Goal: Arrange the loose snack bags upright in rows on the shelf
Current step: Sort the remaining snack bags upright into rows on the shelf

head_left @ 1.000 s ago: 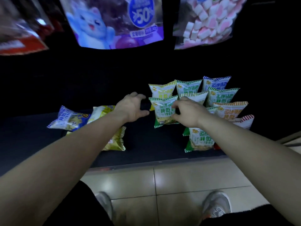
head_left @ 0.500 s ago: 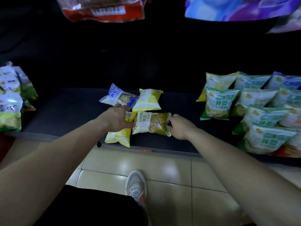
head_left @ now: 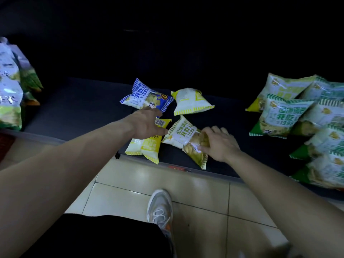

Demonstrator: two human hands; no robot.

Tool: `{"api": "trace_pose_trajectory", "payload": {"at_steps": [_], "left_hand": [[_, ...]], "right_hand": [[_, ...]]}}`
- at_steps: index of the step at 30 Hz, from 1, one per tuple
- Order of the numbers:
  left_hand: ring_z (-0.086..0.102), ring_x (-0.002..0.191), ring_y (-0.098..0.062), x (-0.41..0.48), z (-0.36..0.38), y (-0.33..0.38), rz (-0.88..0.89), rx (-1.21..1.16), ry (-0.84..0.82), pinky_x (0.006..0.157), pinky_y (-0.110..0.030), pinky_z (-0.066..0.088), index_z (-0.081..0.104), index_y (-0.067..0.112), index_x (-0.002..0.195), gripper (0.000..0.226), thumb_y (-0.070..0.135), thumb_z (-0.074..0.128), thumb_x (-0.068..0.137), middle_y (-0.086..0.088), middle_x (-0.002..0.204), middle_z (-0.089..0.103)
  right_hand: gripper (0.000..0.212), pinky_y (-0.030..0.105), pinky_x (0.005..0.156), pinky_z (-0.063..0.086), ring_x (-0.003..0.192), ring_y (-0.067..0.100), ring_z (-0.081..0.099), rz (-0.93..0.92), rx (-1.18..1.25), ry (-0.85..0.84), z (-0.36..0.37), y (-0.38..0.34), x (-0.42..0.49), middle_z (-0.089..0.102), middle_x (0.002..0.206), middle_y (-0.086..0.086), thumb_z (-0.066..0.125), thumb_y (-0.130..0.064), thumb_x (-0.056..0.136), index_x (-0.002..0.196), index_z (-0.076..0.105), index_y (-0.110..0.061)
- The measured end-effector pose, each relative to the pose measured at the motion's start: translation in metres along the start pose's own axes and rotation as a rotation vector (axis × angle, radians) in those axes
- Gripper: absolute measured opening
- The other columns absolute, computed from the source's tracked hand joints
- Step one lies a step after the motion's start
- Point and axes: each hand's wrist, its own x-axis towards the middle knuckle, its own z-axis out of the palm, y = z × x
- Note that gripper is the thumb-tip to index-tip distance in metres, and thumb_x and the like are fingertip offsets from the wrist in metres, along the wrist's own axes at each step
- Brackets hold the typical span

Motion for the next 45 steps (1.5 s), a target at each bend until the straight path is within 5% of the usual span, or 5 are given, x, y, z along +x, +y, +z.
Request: {"api": "trace_pose_trajectory", "payload": {"at_steps": [6, 12, 19, 38, 45], "left_hand": [[0.039, 0.136, -0.026, -0.005, 0.007, 0.005, 0.006, 0.036, -0.025, 0.108, -0.039, 0.037, 0.034, 0.023, 0.15, 0.076, 0.055, 0.063, 0.087, -0.006, 0.153, 0.032], [0.038, 0.137, -0.024, -0.004, 0.009, 0.001, -0.005, 0.042, -0.037, 0.109, -0.041, 0.037, 0.036, 0.025, 0.148, 0.074, 0.056, 0.063, 0.087, -0.004, 0.152, 0.034], [0.039, 0.136, -0.025, -0.003, 0.004, 0.009, 0.013, 0.051, -0.04, 0.106, -0.037, 0.038, 0.036, 0.023, 0.149, 0.073, 0.055, 0.062, 0.088, -0.004, 0.152, 0.034], [0.068, 0.087, -0.003, -0.059, -0.013, 0.14, 0.448, -0.648, 0.116, 0.077, -0.02, 0.054, 0.054, 0.021, 0.119, 0.065, 0.017, 0.091, 0.066, 0.006, 0.1, 0.07], [0.065, 0.09, -0.01, -0.046, -0.001, 0.201, 0.456, -0.324, 0.24, 0.082, -0.031, 0.053, 0.054, 0.033, 0.121, 0.071, 0.038, 0.091, 0.061, 0.01, 0.103, 0.069]], "right_hand": [[0.086, 0.04, 0.1, 0.043, 0.129, 0.028, 0.046, 0.1, 0.325, -0.138, 0.0, -0.003, -0.001, 0.043, 0.144, 0.005, 0.072, -0.059, 0.076, 0.144, 0.033, -0.024], [0.096, 0.048, 0.107, 0.024, 0.14, 0.033, 0.028, 0.098, 0.045, -0.195, -0.001, -0.019, 0.012, 0.042, 0.15, 0.008, 0.057, -0.079, 0.076, 0.15, 0.034, -0.022], [0.095, 0.043, 0.102, 0.041, 0.124, 0.03, 0.052, 0.064, 0.161, -0.253, -0.007, -0.01, 0.001, 0.047, 0.139, 0.006, 0.077, -0.066, 0.066, 0.141, 0.039, -0.021], [0.082, 0.027, 0.077, 0.046, 0.104, 0.013, 0.058, -0.083, 0.441, 0.123, -0.162, 0.058, -0.151, 0.054, 0.12, -0.007, 0.083, -0.053, 0.071, 0.133, 0.034, -0.029], [0.083, 0.039, 0.102, 0.043, 0.131, 0.022, 0.047, 0.065, 0.222, 0.213, -0.169, 0.124, -0.179, 0.042, 0.151, 0.0, 0.065, -0.066, 0.082, 0.147, 0.035, -0.024]]}}
